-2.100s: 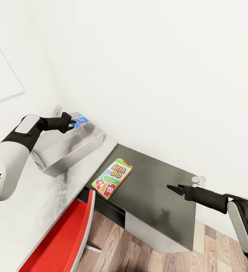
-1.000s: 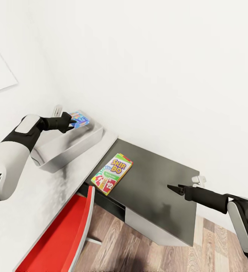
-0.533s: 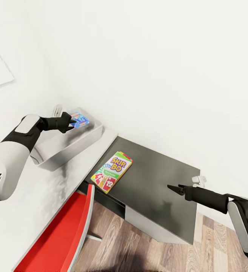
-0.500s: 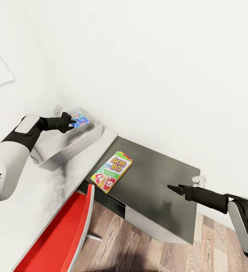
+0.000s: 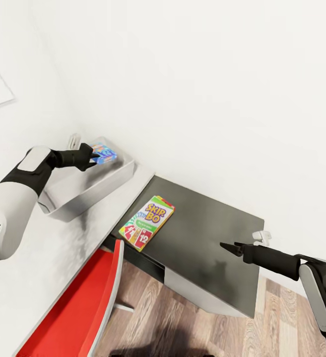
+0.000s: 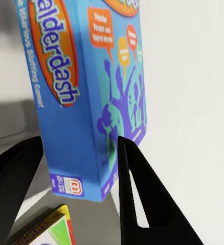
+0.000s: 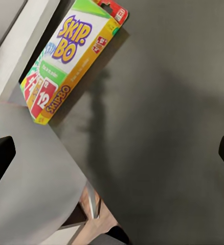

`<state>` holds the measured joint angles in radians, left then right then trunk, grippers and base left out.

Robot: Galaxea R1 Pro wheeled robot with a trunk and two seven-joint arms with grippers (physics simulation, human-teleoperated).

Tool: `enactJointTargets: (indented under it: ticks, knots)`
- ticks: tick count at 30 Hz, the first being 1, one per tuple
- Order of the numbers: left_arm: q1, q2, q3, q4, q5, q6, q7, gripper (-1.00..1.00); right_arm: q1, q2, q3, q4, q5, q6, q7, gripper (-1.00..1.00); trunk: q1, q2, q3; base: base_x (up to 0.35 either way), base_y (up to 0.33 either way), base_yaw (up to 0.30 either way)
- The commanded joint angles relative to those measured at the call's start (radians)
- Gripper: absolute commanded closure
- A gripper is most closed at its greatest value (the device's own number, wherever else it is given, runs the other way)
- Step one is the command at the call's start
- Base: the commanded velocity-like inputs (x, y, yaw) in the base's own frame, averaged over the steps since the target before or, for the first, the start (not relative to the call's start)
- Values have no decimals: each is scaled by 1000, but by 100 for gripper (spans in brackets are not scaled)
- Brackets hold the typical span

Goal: Put all the toys in the child's room - the three board games (two on the bed and one on the table), the two jigsaw puzzles on the table, and the tennis ball on the table - inside the toy box on the table in the child's room.

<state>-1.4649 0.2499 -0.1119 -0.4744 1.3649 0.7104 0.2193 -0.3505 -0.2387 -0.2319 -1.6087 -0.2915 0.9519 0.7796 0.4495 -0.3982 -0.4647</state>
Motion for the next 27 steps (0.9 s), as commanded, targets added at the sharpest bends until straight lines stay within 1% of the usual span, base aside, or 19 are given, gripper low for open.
enactJointTargets:
  ticks: [1,17,27]
  knots:
    - [-5,1,-6,-1,10,0,7,100,-1,1,-1,0,2,4,4,-100,0,-2,-3,0,0,0]
    - [-36,11,-5,-1,11,-5,-3,100,0,6,2,0,2,0,4,-100,0,-2,-29,0,0,0]
    - [-42,11,-6,-1,11,-7,-5,100,0,6,2,0,2,-1,4,-100,0,-2,-45,0,0,0]
